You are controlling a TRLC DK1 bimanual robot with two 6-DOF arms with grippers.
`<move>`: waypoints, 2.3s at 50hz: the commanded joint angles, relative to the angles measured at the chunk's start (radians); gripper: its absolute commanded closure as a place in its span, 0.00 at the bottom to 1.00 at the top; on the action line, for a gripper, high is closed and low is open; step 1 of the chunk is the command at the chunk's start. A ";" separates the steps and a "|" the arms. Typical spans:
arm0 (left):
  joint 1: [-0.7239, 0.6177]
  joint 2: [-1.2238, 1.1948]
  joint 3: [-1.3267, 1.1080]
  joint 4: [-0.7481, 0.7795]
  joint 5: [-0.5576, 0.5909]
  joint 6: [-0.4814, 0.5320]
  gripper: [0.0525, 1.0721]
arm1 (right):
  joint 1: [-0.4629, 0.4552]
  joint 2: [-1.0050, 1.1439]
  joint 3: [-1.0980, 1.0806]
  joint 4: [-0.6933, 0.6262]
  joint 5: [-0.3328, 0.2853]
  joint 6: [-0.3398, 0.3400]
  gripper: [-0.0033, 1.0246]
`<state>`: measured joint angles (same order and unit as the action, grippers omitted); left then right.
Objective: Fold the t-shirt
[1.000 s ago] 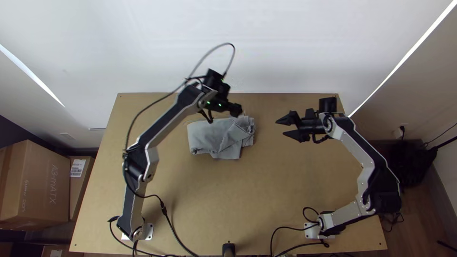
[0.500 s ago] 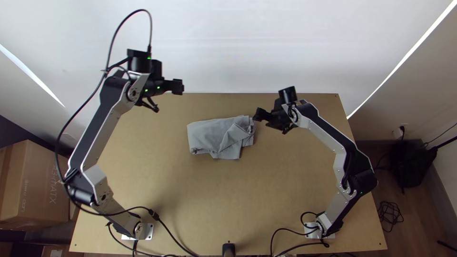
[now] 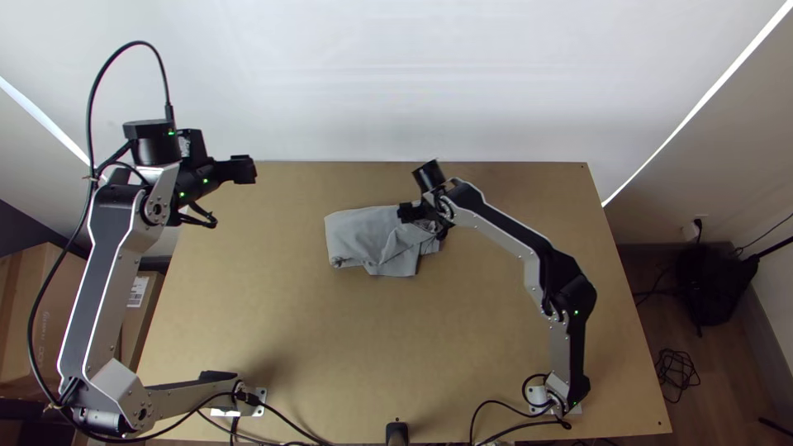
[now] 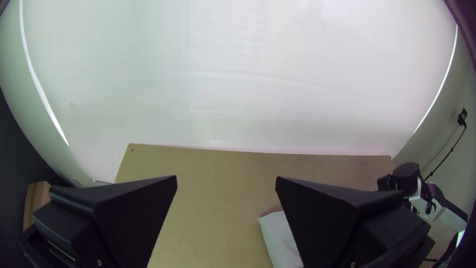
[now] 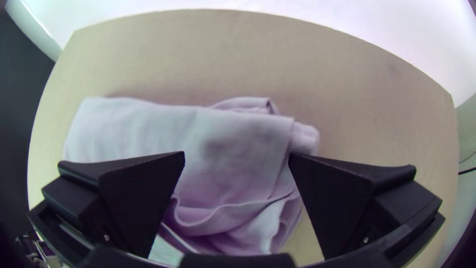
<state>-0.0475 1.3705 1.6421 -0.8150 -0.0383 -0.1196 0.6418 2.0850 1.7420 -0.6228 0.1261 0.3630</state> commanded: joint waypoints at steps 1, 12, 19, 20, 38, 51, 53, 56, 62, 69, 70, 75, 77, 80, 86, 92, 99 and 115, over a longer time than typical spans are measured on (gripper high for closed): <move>0.031 -0.028 -0.036 0.010 -0.003 -0.005 0.04 | 0.019 0.003 0.027 -0.064 0.026 -0.036 0.05; 0.061 -0.028 -0.036 0.022 -0.002 -0.009 0.04 | -0.027 -0.166 -0.144 -0.130 0.035 -0.035 0.05; 0.064 -0.024 -0.048 0.034 -0.003 -0.020 0.04 | -0.126 -0.238 -0.236 -0.130 0.033 -0.029 0.05; 0.064 -0.022 -0.050 0.036 -0.003 -0.020 0.04 | -0.142 -0.244 -0.240 -0.130 0.027 -0.027 0.05; 0.071 -0.028 -0.056 0.045 -0.005 -0.012 0.04 | -0.384 -0.135 -0.144 -0.109 -0.724 0.113 0.05; 0.097 -0.036 -0.051 0.043 -0.005 0.000 0.04 | -0.373 0.017 -0.070 -0.109 -0.878 0.045 0.05; 0.097 -0.039 -0.050 0.043 -0.005 0.000 0.04 | -0.367 0.038 -0.052 -0.107 -0.878 0.037 0.05; 0.097 -0.042 -0.045 0.043 -0.005 0.000 0.04 | -0.361 0.070 -0.021 -0.109 -0.878 0.037 0.05; 0.112 -0.042 -0.038 0.043 -0.005 0.000 0.04 | -0.346 0.116 0.030 -0.109 -0.878 0.031 0.05; 0.124 -0.047 -0.036 0.043 -0.003 -0.005 0.04 | -0.303 0.164 0.076 -0.110 -0.876 0.030 0.05; 0.124 -0.048 -0.036 0.042 -0.003 -0.006 0.04 | -0.297 0.168 0.082 -0.110 -0.876 0.030 0.05; 0.132 -0.054 -0.042 0.039 -0.003 -0.006 0.04 | -0.263 0.198 0.111 -0.114 -0.876 0.033 0.05; 0.135 -0.057 -0.044 0.037 -0.003 -0.006 0.04 | -0.252 0.210 0.125 -0.117 -0.876 0.033 0.05; 0.141 -0.062 -0.045 0.033 -0.003 -0.006 0.04 | -0.237 0.230 0.143 -0.123 -0.876 0.034 0.05; 0.149 -0.074 -0.054 0.030 -0.003 -0.006 0.04 | -0.214 0.257 0.168 -0.126 -0.876 0.037 0.08; 0.161 -0.090 -0.064 0.017 -0.003 -0.006 0.04 | -0.211 0.268 0.180 -0.129 -0.876 0.039 0.39; 0.181 -0.102 -0.074 0.013 -0.003 0.001 0.04 | -0.241 0.253 0.163 -0.137 -0.867 0.033 0.86; 0.189 -0.113 -0.105 0.017 0.000 0.006 0.04 | -0.502 0.161 0.068 -0.112 -0.856 0.027 0.97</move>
<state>0.1360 1.2816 1.5631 -0.7944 -0.0383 -0.1196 0.2600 2.3024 1.8515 -0.7429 -0.7460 0.4065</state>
